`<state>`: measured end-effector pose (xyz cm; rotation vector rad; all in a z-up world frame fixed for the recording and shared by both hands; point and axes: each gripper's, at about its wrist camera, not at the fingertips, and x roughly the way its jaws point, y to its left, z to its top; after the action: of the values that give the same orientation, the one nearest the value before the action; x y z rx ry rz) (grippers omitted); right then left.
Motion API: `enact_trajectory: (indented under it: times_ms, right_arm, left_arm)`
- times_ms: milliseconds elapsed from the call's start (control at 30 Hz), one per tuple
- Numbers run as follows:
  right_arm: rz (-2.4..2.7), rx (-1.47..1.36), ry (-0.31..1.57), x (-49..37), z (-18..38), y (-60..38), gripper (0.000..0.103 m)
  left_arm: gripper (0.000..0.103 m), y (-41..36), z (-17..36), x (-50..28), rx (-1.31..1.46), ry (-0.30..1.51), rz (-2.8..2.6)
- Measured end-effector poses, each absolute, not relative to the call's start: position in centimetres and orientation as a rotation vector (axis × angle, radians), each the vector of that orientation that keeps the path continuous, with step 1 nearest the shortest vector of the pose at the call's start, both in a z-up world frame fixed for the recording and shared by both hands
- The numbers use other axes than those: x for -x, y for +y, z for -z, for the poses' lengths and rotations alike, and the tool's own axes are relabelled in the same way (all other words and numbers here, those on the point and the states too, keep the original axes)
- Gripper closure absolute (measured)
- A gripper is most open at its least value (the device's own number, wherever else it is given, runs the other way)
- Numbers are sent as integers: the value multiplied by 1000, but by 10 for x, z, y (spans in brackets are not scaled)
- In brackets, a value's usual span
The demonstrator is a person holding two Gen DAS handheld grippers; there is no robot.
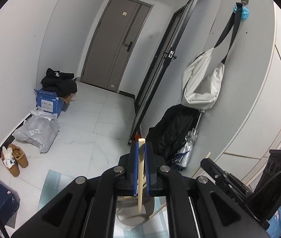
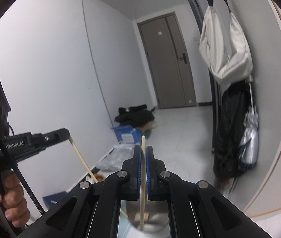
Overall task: Organize utensils
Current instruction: 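Carry the chopstick in the left gripper over the holder while the right gripper carries its chopstick there, then open the left gripper to drop its chopstick into the holder while the right gripper drops its chopstick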
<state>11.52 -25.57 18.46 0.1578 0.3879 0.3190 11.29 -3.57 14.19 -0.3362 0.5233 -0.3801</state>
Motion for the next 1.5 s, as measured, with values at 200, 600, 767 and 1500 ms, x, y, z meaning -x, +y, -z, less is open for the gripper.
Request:
enact_trajectory:
  times_ms: [200,600,767,1500]
  right_arm:
    - [-320,-158,333,-143,-193,-251,99]
    - [-322,-194,343,-189,-154,-241,99]
    - [-357,-203,338,-191,-136,-239,99]
    - [-478,-107,495,-180,-75,-218,99]
  left_arm:
    - [100,-40,-138,-136,302,531,370]
    - [100,-46,-112,-158,195,578,383]
    - [100,-51,-103,-161,172,609,411]
    - [100,-57,-66,-155,129,719,459]
